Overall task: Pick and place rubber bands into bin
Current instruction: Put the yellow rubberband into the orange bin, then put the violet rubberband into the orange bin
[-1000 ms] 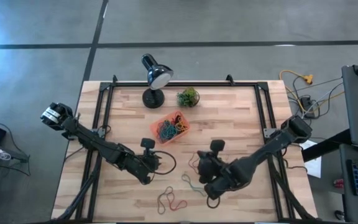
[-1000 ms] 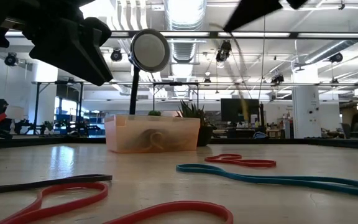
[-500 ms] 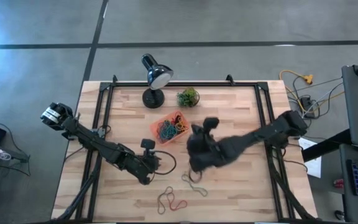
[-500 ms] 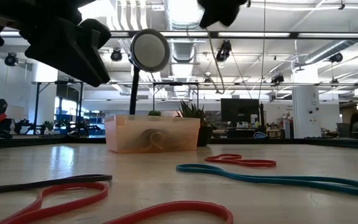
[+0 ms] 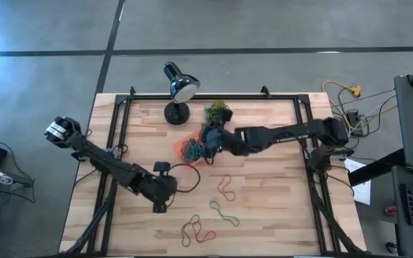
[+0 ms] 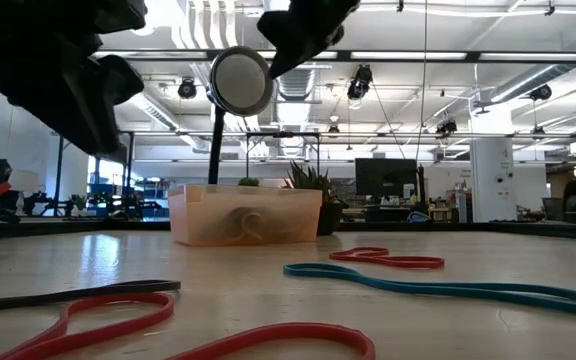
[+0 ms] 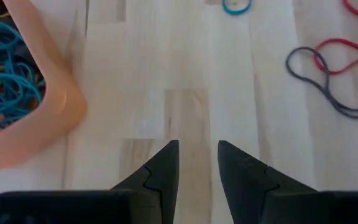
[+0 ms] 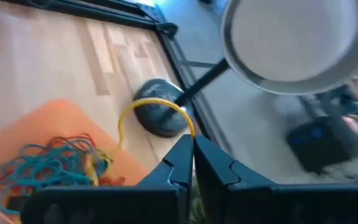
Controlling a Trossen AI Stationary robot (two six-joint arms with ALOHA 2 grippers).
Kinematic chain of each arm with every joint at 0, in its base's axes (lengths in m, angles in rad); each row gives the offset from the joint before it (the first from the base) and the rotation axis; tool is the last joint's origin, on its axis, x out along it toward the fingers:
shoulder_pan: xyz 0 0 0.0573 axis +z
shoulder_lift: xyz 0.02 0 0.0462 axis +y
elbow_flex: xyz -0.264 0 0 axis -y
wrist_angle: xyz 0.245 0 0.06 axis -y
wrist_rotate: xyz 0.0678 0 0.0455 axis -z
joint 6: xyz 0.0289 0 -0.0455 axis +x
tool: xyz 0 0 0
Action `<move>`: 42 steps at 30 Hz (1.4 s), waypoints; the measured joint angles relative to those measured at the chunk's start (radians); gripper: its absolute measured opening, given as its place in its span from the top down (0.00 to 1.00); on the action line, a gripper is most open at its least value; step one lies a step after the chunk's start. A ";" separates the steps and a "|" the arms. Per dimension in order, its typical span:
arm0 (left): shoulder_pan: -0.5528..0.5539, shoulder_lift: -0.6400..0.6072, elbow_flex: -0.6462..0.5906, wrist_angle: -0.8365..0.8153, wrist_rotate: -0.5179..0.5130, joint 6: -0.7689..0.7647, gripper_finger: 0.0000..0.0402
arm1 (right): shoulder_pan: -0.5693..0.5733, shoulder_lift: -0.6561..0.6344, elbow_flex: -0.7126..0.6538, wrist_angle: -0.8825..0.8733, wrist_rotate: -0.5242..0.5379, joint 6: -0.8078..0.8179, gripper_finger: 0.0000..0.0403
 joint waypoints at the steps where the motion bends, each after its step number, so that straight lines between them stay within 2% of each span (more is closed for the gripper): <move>1: -0.008 -0.003 -0.001 -0.005 0.000 -0.008 0.76 | -0.015 0.000 -0.001 0.010 -0.033 -0.002 0.98; 10: -0.071 -0.011 -0.003 -0.004 -0.010 -0.027 0.76 | -0.095 0.009 -0.009 0.015 -0.222 0.010 0.98; 25: -0.075 -0.003 -0.003 0.008 -0.019 -0.078 0.76 | -0.130 0.016 -0.051 0.013 -0.414 0.083 0.97; 29: -0.075 -0.003 -0.003 0.019 -0.019 -0.078 0.76 | -0.128 0.016 -0.082 0.015 -0.496 0.089 0.92; 36: -0.075 -0.003 -0.003 0.024 -0.020 -0.077 0.76 | -0.131 0.016 -0.102 0.014 -0.512 0.140 0.74; 42: -0.075 -0.003 -0.010 0.067 -0.063 -0.046 0.76 | -0.097 0.014 -0.102 -0.083 -0.785 0.150 0.65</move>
